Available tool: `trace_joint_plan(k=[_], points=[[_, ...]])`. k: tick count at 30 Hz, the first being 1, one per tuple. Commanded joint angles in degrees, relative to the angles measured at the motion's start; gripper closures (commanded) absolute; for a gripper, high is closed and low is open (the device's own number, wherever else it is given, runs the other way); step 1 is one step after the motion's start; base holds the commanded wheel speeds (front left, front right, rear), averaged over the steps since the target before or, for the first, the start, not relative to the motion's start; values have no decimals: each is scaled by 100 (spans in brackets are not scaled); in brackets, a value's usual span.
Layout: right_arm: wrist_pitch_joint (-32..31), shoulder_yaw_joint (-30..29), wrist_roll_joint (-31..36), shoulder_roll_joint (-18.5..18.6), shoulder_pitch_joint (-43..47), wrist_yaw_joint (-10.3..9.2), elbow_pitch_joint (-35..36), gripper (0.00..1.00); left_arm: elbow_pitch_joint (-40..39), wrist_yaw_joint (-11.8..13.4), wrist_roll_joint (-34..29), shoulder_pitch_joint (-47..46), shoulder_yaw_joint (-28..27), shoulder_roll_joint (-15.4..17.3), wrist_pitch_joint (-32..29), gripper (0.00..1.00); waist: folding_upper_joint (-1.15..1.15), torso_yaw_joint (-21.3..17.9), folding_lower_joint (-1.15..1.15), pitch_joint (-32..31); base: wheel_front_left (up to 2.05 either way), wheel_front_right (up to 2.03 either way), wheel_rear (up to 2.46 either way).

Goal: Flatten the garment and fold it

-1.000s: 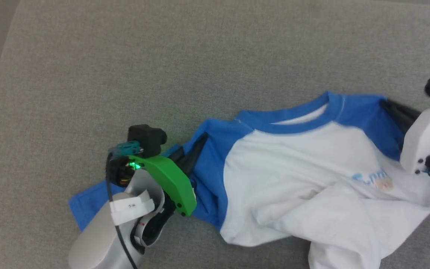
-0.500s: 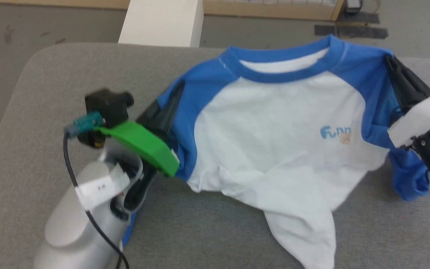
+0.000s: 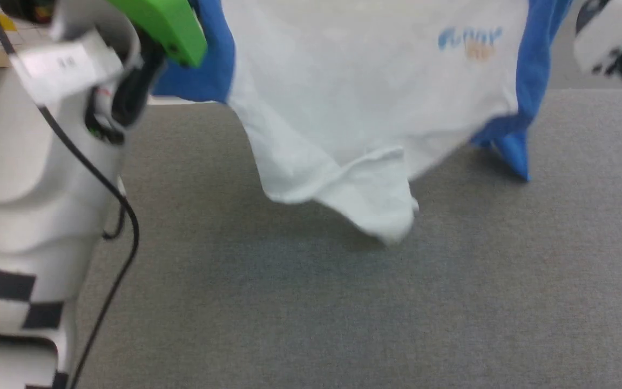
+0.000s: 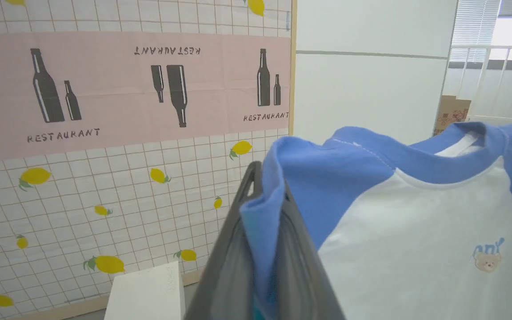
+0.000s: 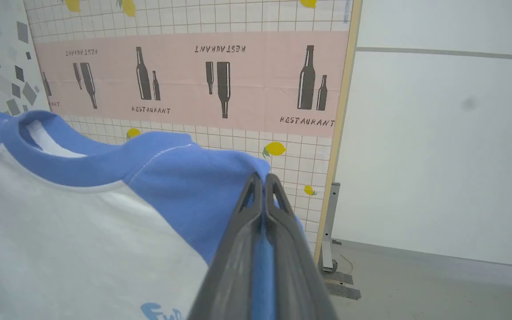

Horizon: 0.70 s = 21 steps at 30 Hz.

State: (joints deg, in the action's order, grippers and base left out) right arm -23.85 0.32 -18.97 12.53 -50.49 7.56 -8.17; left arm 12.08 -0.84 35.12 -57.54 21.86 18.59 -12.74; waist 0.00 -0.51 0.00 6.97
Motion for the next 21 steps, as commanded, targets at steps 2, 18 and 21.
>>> trace_joint_plan(k=[2,18,21], points=[[139,-3,197,-72,-510,-8,-273,100,222,48,-176,-463,-15,76,-38,100,0,-141,0,201,0,0,0],[812,-199,1443,-367,-2808,-8,-2112,100,1143,232,-586,-2433,-67,-111,215,100,0,-323,0,1516,0,0,0],[979,-197,1753,-312,-3194,-8,-2286,100,1246,266,-651,-2721,-110,-144,435,100,0,-307,0,1844,0,0,0]])
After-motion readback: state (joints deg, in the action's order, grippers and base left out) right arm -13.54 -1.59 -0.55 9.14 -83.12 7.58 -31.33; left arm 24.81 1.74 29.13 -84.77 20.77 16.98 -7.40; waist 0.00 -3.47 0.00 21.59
